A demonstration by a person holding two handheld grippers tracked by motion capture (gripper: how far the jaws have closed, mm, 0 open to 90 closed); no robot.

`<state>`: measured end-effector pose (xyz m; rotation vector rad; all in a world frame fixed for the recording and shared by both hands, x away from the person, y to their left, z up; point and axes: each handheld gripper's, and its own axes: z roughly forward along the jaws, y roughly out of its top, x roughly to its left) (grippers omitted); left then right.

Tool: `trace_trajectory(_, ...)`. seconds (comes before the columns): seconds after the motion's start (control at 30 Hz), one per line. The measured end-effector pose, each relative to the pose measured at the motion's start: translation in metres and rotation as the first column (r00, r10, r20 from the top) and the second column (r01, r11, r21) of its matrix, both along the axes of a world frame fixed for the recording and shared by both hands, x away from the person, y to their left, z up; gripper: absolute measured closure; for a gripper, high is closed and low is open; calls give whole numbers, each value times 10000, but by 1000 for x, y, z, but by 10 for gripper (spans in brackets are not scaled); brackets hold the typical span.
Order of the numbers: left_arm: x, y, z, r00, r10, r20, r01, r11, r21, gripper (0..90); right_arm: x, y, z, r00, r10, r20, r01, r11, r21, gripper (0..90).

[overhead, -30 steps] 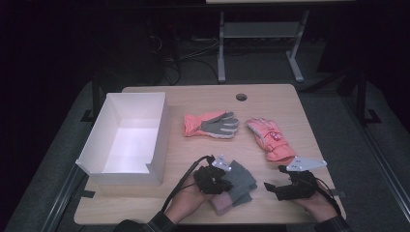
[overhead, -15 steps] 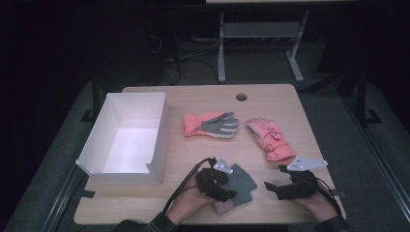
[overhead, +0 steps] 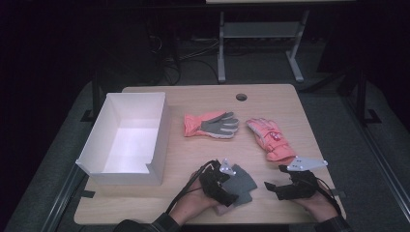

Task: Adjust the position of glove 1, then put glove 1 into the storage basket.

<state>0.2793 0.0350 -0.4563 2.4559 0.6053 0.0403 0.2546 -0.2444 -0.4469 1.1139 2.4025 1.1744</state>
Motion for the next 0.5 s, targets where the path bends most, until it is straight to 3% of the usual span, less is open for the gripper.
trace_trajectory(0.07,0,0,-1,9998,80,-179,-82,9999,-103,174,0,0,0,10000,22,25,-22,10000,-15,144)
trace_trajectory(0.2,-2,-1,0,9999,34,-115,-34,10000,-53,224,0,0,0,10000,32,-1,-32,10000,-32,144)
trace_trajectory(0.33,-2,0,3,9983,-362,-464,355,9992,-163,431,0,0,0,10000,22,40,-22,10000,-32,144)
trace_trajectory(0.37,-2,-1,3,9970,-310,-704,285,9989,-365,483,1,0,0,10000,37,55,-36,10000,-32,144)
trace_trajectory(0.5,2,1,2,9927,-368,-1149,307,9980,-548,589,2,1,-2,10000,7,20,-7,10000,-55,144)
